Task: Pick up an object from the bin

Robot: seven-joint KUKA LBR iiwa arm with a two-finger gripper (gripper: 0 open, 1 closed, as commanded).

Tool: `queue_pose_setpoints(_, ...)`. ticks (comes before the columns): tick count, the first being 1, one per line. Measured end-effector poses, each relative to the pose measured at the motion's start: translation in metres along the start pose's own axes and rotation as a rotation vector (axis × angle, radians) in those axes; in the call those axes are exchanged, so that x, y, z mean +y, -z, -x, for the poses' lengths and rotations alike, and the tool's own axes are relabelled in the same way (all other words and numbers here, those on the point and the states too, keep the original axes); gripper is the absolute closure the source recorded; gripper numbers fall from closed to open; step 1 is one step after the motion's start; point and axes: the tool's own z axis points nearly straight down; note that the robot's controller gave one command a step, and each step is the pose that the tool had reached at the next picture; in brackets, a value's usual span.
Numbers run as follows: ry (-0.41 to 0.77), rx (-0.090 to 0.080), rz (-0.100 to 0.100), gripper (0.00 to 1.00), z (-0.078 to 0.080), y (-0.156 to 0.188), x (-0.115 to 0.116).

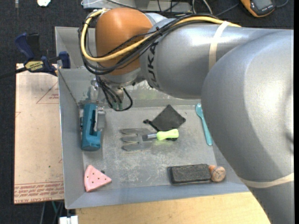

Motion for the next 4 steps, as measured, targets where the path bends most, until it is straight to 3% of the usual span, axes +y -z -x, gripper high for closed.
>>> queue_pose_setpoints(1,-0.003,-0.006,0.001,0.00,0.002,0.006,-0.001)
queue_pose_setpoints(2,0.300,-0.008,0.001,0.00,-0.018,-0.024,0.001)
queue_pose_setpoints(3,0.701,-0.014,-0.001,0.00,0.000,-0.049,-0.006)
queue_pose_setpoints(4,0.886,-0.010,-0.001,0.00,-0.015,-0.066,-0.019)
